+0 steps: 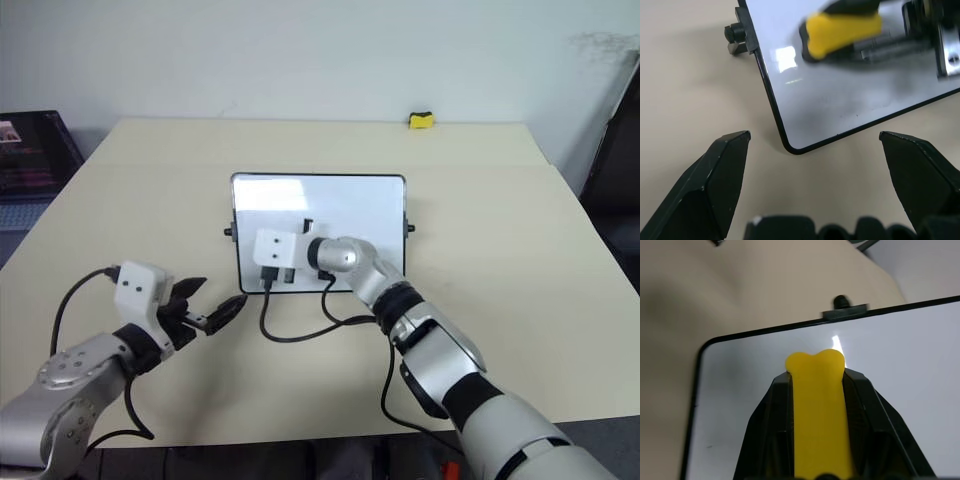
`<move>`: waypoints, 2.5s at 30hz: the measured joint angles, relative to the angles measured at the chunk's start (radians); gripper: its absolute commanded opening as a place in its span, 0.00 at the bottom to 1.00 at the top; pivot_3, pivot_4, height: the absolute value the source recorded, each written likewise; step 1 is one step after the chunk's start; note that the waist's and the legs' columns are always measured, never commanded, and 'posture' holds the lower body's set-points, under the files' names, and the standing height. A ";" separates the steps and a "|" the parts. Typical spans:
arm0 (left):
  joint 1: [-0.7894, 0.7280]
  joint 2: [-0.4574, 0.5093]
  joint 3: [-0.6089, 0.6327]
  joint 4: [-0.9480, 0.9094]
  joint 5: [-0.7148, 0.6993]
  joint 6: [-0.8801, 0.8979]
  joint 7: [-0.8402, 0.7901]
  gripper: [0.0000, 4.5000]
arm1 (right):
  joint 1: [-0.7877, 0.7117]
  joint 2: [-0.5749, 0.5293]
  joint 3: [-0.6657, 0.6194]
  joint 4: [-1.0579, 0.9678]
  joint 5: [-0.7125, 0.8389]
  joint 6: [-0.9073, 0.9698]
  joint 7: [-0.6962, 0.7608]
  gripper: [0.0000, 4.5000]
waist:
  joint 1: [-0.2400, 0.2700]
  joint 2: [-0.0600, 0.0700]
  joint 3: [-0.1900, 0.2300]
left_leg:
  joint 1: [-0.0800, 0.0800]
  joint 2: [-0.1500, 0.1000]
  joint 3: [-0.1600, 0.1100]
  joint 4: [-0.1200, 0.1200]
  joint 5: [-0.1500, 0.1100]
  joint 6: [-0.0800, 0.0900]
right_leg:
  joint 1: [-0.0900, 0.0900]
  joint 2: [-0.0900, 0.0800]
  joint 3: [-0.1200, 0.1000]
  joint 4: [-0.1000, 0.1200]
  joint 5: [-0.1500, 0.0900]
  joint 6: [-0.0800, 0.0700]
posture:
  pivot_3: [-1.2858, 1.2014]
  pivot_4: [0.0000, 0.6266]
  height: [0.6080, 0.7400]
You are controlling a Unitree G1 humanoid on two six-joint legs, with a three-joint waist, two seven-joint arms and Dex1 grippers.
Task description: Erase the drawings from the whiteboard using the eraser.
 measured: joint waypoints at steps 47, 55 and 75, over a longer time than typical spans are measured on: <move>-0.494 0.067 -0.585 0.241 0.065 -0.287 -0.728 1.00 | 0.932 -0.195 -0.603 -1.422 0.352 1.192 -0.305 0.22 | 0.002 0.002 0.001 | -0.007 -0.001 0.003 0.003 0.000 -0.001 | -0.003 0.011 0.001 -0.002 -0.001 0.002 | 0.52 0.24 1.00; -0.549 0.016 -0.637 0.338 0.136 -0.359 -0.780 1.00 | 0.903 -0.154 -0.666 -1.422 0.401 1.262 -0.381 0.22 | 0.002 0.002 0.001 | -0.008 -0.001 0.002 0.003 0.000 -0.001 | -0.003 0.012 0.000 -0.003 -0.001 0.002 | 0.52 0.24 1.00; -0.525 -0.008 -0.629 0.360 0.159 -0.376 -0.745 1.00 | 0.882 -0.157 -0.669 -1.391 0.472 1.237 -0.429 0.99 | 0.001 0.002 0.001 | -0.008 -0.001 0.002 0.003 0.000 0.000 | -0.003 0.012 0.000 -0.002 -0.001 0.002 | 0.52 0.24 1.00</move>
